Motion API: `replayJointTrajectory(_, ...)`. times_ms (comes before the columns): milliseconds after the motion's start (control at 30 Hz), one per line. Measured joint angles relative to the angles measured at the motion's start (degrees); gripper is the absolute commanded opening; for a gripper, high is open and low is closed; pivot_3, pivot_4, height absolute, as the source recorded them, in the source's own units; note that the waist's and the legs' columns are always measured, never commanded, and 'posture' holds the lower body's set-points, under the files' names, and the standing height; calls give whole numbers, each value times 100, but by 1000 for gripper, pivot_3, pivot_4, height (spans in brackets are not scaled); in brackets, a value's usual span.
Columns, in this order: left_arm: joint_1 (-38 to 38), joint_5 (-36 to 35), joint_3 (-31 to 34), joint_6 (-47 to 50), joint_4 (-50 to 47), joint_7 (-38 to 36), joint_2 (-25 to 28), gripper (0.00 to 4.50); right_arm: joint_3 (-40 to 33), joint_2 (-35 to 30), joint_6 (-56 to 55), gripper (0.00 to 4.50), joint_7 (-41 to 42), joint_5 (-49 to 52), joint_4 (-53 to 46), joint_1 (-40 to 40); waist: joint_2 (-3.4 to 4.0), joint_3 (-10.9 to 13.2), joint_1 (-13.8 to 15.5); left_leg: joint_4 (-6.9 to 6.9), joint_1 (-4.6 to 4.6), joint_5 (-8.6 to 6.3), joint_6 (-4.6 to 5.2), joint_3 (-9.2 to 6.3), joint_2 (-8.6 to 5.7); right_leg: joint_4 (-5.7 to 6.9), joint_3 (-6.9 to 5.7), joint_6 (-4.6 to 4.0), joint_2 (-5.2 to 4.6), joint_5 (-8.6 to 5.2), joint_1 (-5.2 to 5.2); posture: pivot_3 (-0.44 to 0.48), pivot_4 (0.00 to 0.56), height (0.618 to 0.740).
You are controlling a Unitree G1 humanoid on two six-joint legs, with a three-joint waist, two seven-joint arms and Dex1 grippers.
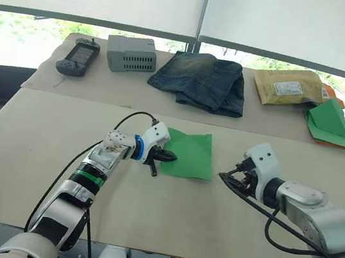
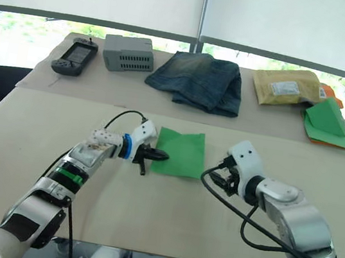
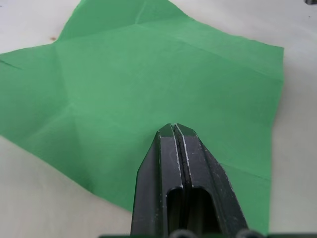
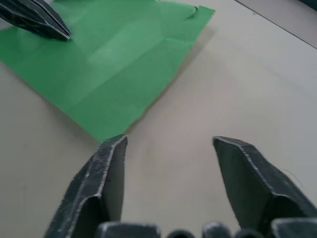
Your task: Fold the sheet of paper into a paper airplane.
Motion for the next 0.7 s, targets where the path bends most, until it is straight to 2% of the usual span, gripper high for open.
replayJointTrajectory(167, -48, 67, -12, -4, 104, -8, 15, 0, 550, -107, -766, 195, 145, -522, 537, 46, 7, -6, -19, -1, 9, 0, 0, -1, -1, 1, 0, 13, 1, -9, 8, 0, 150, 734)
replayJointTrajectory(200, -63, 75, -26, -15, 131, -15, 24, 0, 684, -56, -928, 42, 210, -620, 701, 32, 7, -7, -21, -1, 17, 0, 0, -1, -1, 1, 0, 13, 2, -10, 15, 0, 150, 734)
replayJointTrajectory(400, -83, 85, -59, -39, 190, -21, 62, 0, 856, 406, -1295, 42, 438, -650, 1114, -20, 7, -7, -27, -4, 51, -2, 3, -3, 1, -3, -2, 32, 3, -25, 52, 0, 150, 734)
replayJointTrajectory(567, -50, 85, -58, -12, 176, 4, 80, 0, 520, 1101, -1303, 42, 496, -357, 1398, 8, 7, -16, -38, -14, 78, -5, 8, -3, 5, -5, -4, 27, 5, -31, 73, 0, 150, 734)
replayJointTrajectory(700, -28, 84, -57, 9, 137, 25, 83, 0, 344, 1350, -1343, 42, 463, -223, 1508, 55, 7, -18, -41, -14, 78, -6, 8, -2, 5, -5, -3, 27, 4, -31, 74, 0, 150, 734)
